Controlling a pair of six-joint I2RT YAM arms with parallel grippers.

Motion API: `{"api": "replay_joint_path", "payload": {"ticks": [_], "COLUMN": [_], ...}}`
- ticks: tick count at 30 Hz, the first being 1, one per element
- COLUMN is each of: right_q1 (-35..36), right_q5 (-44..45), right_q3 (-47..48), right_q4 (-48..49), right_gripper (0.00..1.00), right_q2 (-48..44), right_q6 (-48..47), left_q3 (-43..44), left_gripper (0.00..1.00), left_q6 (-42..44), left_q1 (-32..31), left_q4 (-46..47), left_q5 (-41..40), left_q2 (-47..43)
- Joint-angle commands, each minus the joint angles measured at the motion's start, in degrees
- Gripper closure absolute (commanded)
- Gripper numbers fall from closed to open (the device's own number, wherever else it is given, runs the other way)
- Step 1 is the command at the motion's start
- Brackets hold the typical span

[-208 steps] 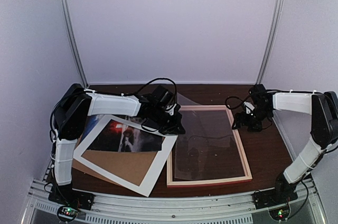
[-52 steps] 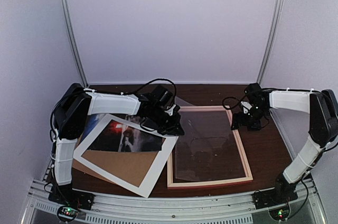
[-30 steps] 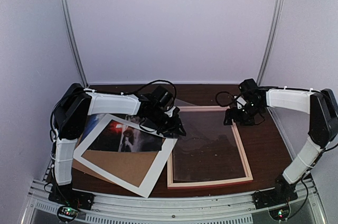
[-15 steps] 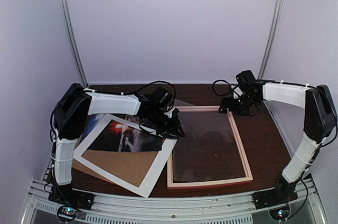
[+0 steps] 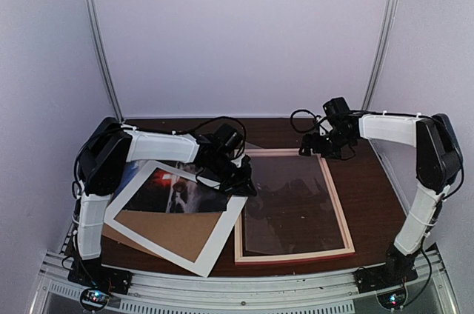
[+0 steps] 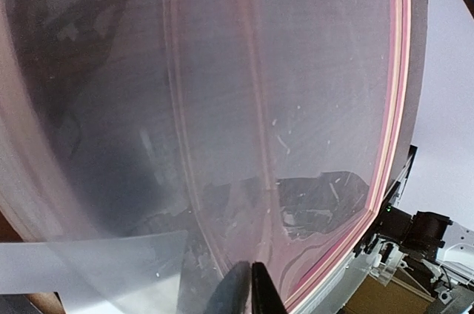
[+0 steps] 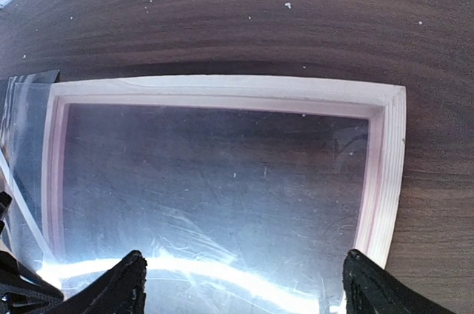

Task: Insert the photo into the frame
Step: Place the glass panel.

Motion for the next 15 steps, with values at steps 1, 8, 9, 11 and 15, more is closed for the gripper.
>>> {"api": "replay_joint_path", "payload": {"ticks": [1,8,9,11,15], "right_q1": [0.8,1.7,1.8,2.0,2.4], "right_q5": [0.0,1.7,1.9,2.9,4.5], "right_q3": [2.1,4.0,4.2,4.7,5.2], "right_q4": [3.0,4.0,4.1,4.1,4.1], "right_gripper": [0.09,0.09,0.09,0.09,0.09], "right_q2": [2.0,5.2,5.6,6.3,7.3], "right_q6": [-0.3,-1.3,-1.4,-1.8,-2.5], "left_q3": [2.2,3.2,3.3,3.4,4.0], "left_gripper": [0.92,0.98,1.0,1.0,1.0], "left_q6": [-0.3,-1.0,-1.3,-1.6,-1.7], "left_q1": [-0.5,-0.5,-0.5,-0.5,-0.4], "left_q4": [-0.5,-0.9,-0.9,-0.9,-1.4], "left_q5": [1.8,3.7,4.0,4.5,5.2], "left_q2": [1.3,2.7,2.8,2.9,3.0]}}
